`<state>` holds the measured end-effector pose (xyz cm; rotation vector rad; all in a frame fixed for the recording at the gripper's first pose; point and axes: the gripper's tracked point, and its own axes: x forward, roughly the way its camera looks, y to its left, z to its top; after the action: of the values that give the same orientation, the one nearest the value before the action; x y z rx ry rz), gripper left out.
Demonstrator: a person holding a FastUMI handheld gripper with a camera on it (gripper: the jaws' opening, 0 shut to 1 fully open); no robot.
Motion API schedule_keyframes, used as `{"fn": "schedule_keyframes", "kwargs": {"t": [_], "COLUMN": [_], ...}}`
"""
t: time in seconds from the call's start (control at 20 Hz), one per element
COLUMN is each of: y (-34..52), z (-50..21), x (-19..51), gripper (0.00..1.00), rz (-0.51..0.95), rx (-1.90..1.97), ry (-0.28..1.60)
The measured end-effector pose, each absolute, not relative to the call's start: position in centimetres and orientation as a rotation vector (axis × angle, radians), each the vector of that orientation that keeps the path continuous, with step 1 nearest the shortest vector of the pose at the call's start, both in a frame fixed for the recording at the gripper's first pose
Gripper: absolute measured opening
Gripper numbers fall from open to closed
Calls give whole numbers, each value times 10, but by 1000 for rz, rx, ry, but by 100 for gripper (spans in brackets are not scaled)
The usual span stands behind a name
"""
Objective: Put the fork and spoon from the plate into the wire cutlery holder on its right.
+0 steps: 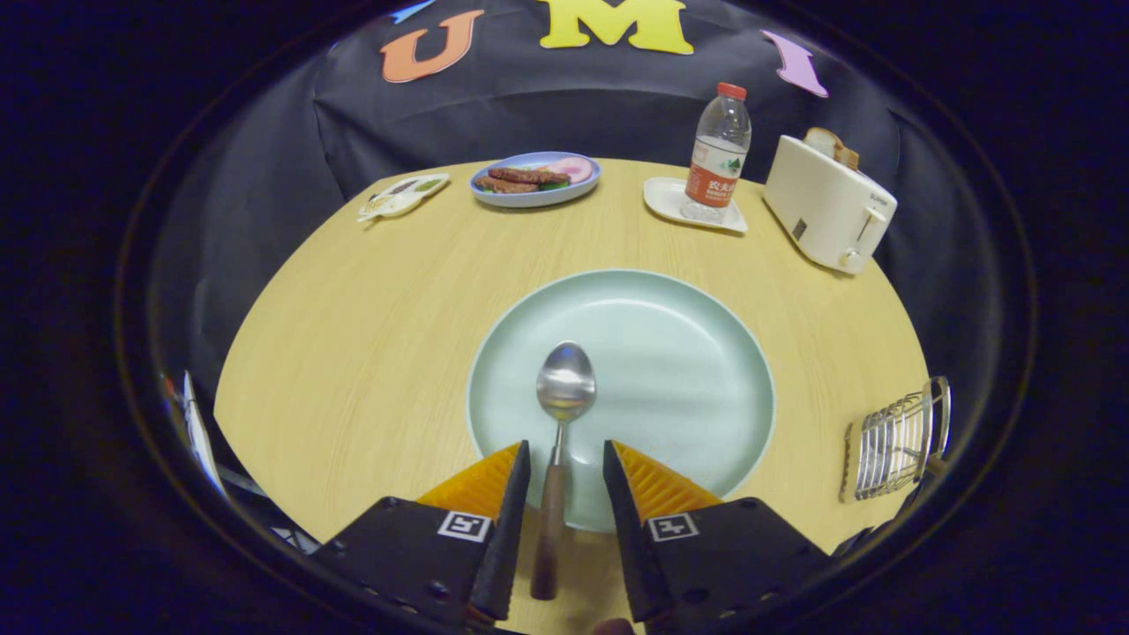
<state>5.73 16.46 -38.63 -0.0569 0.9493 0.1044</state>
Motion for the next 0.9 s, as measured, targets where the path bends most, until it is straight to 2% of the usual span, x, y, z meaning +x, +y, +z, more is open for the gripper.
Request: {"fn": "schedule_keyframes", "kwargs": {"t": [0.05, 0.15, 0.2, 0.25, 0.3, 0.4, 0.9], "y": [163, 162, 163, 163, 164, 161, 139], "z": [-388, -380, -384, -384, -382, -383, -339], "x": [56, 58, 56, 58, 54, 57, 61], "gripper": [47, 17, 12, 12, 4, 1, 1], "rz": [102, 102, 109, 107, 111, 129, 174], "rx": [-59, -65, -60, -54, -50, -64, 11], "ry": [946, 948, 957, 958, 975, 990, 1058]}}
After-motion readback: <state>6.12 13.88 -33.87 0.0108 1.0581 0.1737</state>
